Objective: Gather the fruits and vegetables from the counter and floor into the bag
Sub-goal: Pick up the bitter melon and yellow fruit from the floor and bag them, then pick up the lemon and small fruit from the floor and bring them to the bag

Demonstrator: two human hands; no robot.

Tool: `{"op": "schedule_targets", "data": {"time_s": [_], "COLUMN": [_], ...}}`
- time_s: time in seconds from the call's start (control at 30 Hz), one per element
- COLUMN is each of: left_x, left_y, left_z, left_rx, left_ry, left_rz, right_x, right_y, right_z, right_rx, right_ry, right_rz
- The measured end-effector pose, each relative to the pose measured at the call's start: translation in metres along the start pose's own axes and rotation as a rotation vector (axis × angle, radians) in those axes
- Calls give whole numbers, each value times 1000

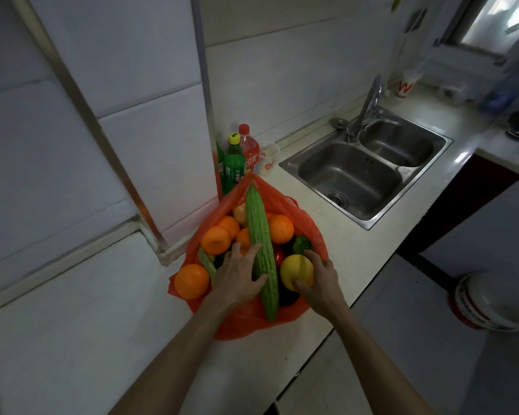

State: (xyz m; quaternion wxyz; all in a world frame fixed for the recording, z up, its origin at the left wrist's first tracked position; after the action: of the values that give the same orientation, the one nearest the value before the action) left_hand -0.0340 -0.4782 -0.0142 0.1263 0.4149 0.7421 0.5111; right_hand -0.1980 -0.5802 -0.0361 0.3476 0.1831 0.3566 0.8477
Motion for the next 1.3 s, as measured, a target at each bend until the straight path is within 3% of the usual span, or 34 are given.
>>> {"op": "schedule_targets", "data": {"time_s": [0.23,0.43,0.6,0.77,1.0,1.3], "left_x": [14,42,103,221,425,654], "left_y": [40,95,141,158,136,56], "left_z": [21,76,147,219,259,227], "left_rx": [-1,-35,-74,-33,18,127], "left_ry": [-62,68,345,689,1124,1575], "left_rz": [-68,-186,-328,-486,-641,-828], "right_x": [-3,-35,-53,-13,124,346], "right_y": [22,20,-32,-112,-204,-262], "right_z": [39,135,230,309,386,427], "right_rx": [123,170,130,26,-60,-122], "right_ry": [113,385,686,939,1255,1629], "right_rz": [-25,19,178,458,802,1182]}}
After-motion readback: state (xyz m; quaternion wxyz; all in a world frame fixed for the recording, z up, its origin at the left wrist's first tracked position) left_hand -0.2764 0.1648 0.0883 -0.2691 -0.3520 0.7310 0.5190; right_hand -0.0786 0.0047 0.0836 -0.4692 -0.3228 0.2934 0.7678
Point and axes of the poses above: each hand's wrist, its own x-axis away from the middle knuckle, its own y-axis out of the back of the hand, z = x × y, the point moved 10 cm from there along -x, towards the middle knuckle, and after that the axes turned 13 degrees about y, right-handed, at the moved point
